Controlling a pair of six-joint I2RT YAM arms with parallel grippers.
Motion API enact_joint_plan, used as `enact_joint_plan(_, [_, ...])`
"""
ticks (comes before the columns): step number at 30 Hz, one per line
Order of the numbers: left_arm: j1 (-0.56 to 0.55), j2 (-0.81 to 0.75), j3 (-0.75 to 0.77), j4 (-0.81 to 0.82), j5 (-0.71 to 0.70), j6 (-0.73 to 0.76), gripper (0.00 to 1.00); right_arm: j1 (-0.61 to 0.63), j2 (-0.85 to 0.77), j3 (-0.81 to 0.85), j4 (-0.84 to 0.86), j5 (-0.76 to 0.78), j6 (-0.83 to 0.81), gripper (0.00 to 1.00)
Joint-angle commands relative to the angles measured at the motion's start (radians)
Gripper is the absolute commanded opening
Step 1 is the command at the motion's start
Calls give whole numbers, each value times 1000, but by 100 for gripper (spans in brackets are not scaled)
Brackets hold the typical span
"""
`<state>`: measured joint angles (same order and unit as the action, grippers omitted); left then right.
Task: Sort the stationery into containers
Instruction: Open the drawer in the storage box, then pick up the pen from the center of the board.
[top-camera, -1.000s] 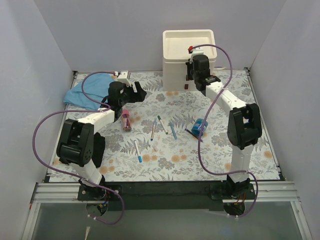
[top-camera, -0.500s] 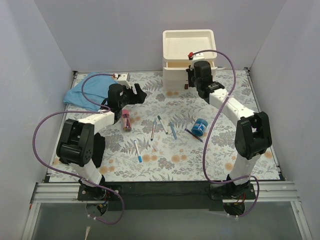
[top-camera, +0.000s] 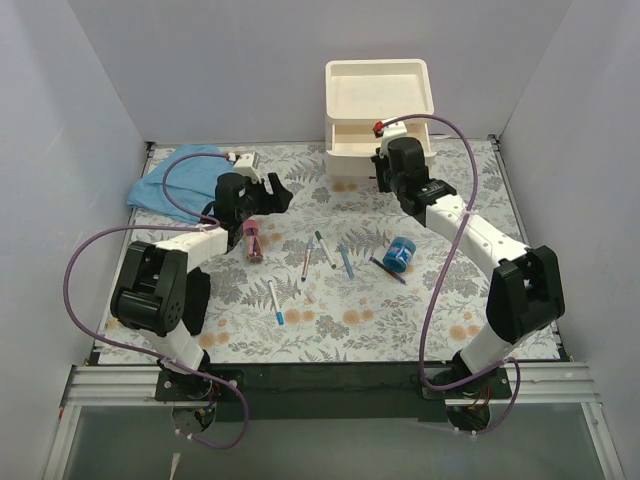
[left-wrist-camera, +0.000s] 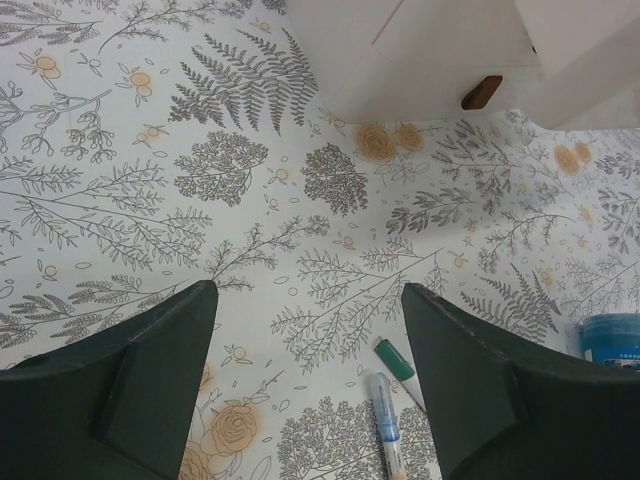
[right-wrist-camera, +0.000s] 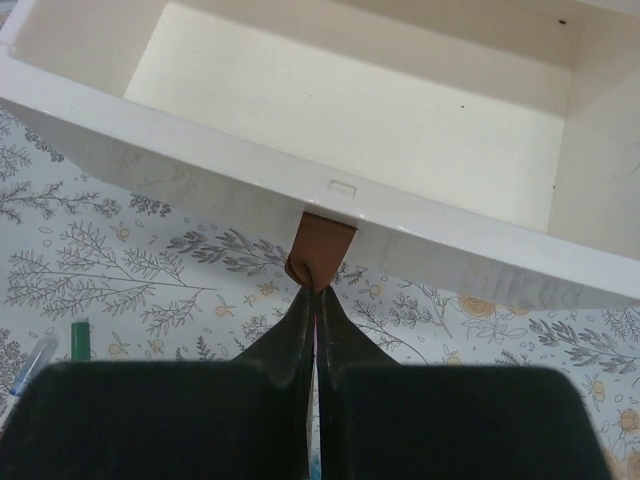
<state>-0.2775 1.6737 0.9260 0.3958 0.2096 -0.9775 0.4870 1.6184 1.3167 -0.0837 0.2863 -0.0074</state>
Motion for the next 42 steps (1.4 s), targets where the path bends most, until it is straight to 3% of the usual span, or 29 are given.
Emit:
enact_joint_plan(1, [4, -75, -4, -14, 7, 2, 75, 15, -54, -19, -1, -7, -14, 1])
enact_joint_plan(4, [4, -80, -3, -49, 5, 2, 76, 15, -60, -33, 1, -7, -19, 1])
enact_joint_plan(8, [4, -78, 23, -112, 31, 8, 77, 15, -74, -43, 4, -9, -34, 45])
enact_joint_plan(10, [4, -62, 60, -193, 60, 22, 77, 13, -84, -43, -5, -7, -48, 56])
enact_joint_plan(11, [3, -51, 106, -230, 88, 43, 77, 12, -87, -40, -13, -6, -52, 66])
enact_joint_plan(14, [3, 9, 230, -437, 120, 80, 76, -8, -117, -54, -73, -35, -52, 77])
enact_joint_plan(19, [-8, 107, 385, -714, 97, 82, 68, -44, -227, -163, -134, -81, -84, 86])
enact_joint_plan(24, [-54, 113, 399, -727, 5, 89, 61, -61, -333, -284, -163, -145, -149, 98])
enact_joint_plan(33, [-166, 132, 361, -741, -117, 128, 49, -79, -411, -346, -177, -242, -192, 98])
enact_joint_plan(36, [-199, 149, 350, -744, -133, 129, 34, -97, -428, -358, -168, -253, -181, 98])
enact_joint_plan(38, [-213, 162, 350, -744, -153, 134, 34, -106, -434, -364, -168, -259, -180, 98])
enact_joint_plan(41, [-230, 182, 347, -744, -193, 143, 47, -125, -448, -372, -166, -266, -178, 98])
enact_joint_plan(42, [-235, 187, 347, -746, -197, 149, 47, -129, -453, -373, -166, -269, -175, 98])
